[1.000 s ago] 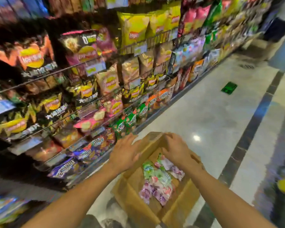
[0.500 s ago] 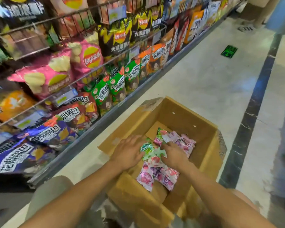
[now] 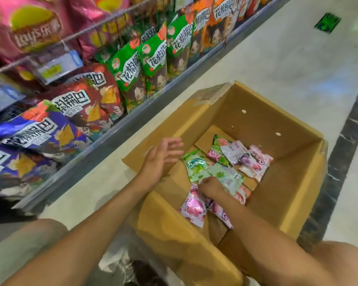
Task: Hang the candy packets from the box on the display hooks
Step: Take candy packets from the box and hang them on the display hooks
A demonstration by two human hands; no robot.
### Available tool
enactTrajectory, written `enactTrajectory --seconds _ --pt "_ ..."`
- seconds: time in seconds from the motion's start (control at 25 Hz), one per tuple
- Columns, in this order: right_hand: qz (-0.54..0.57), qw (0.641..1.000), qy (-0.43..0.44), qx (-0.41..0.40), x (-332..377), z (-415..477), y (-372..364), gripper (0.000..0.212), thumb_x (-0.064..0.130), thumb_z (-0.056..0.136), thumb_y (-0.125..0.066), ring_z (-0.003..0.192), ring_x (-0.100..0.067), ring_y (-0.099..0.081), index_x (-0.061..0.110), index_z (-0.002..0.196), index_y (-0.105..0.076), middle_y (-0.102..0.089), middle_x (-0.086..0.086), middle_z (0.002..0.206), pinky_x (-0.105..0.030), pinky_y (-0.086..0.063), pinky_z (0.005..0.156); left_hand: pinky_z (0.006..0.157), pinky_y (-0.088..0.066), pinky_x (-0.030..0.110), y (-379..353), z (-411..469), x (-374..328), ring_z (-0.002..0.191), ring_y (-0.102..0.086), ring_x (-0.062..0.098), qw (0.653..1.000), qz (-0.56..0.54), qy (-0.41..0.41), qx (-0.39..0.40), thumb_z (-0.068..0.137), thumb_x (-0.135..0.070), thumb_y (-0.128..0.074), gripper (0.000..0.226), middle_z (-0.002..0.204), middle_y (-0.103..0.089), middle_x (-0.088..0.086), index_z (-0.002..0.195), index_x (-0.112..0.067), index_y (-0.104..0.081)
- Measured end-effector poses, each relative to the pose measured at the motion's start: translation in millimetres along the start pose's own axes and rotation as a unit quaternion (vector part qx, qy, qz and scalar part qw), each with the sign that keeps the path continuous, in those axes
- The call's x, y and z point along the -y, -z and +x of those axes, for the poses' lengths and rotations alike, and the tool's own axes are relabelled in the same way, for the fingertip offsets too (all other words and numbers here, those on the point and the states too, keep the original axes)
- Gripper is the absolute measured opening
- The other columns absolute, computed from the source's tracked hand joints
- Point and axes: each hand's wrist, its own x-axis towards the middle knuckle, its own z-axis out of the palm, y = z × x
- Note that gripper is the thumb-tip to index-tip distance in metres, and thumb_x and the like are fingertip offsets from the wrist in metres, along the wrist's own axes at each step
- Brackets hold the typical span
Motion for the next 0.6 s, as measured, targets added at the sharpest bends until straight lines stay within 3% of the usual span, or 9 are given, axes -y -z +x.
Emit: enactTrajectory --seconds 0.08,0.16,0.28,0.36,0.44,0.6 --pt "0.2 0.973 -0.115 0.015 0 24 -21 0.022 0.011 0.094 -0.067 0.059 -0.021 -0.056 0.012 0.075 -0.056 -0.062 -0.009 0.068 -0.031 -0.047 0.059 0.098 -0.057 0.042 5 3 -7 0.116 -0.071 0.028 0.994 -0.102 0.046 -0.02 0.108 -0.058 -0.014 0.066 0.131 -0.071 0.009 0.131 -0.018 -0.061" --pt "0.368 0.912 -0.177 0.036 -8 51 -40 0.016 0.015 0.096 -0.067 0.052 -0.022 -0.06 0.01 0.085 -0.057 -0.065 -0.012 0.07 -0.029 -0.051 0.051 0.101 -0.055 0.047 9 3 -14 0.12 -0.069 0.035 0.98 -0.174 0.083 -0.044 0.108 -0.06 -0.008 0.077 0.134 -0.069 0.017 0.139 -0.009 -0.057" --pt "0.474 0.849 -0.228 0.037 -18 77 -52 0.026 0.026 0.098 -0.069 0.044 -0.016 -0.057 0.013 0.079 -0.058 -0.061 -0.006 0.061 -0.028 -0.054 0.051 0.106 -0.052 0.05 10 0 -18 0.122 -0.068 0.033 0.971 -0.212 0.095 -0.048 0.105 -0.066 -0.008 0.084 0.134 -0.069 0.016 0.143 -0.009 -0.056" --pt "0.474 0.847 -0.237 0.035 -15 77 -48 0.022 0.02 0.097 -0.068 0.04 -0.019 -0.052 0.007 0.082 -0.061 -0.058 -0.008 0.055 -0.035 -0.06 0.068 0.107 -0.051 0.05 10 -1 -18 0.123 -0.068 0.03 0.972 -0.212 0.093 -0.043 0.104 -0.068 -0.008 0.084 0.134 -0.07 0.013 0.142 -0.012 -0.057" --pt "0.436 0.877 -0.201 0.001 -5 71 -38 0.015 0.012 0.097 -0.061 0.041 -0.023 -0.05 0.002 0.085 -0.059 -0.052 -0.012 0.054 -0.048 -0.061 0.077 0.108 -0.05 0.051 9 0 -19 0.124 -0.068 0.027 0.976 -0.196 0.091 -0.037 0.103 -0.069 -0.008 0.083 0.134 -0.07 0.01 0.142 -0.015 -0.057" --pt "0.39 0.914 -0.081 -0.083 19 44 4 0.012 0.021 0.087 -0.063 0.066 -0.025 -0.055 0.013 0.082 -0.056 -0.058 -0.013 0.077 -0.04 -0.048 0.067 0.108 -0.05 0.049 4 4 -21 0.125 -0.067 0.022 0.98 -0.179 0.087 -0.015 0.104 -0.069 -0.01 0.08 0.133 -0.071 0.005 0.141 -0.018 -0.059"
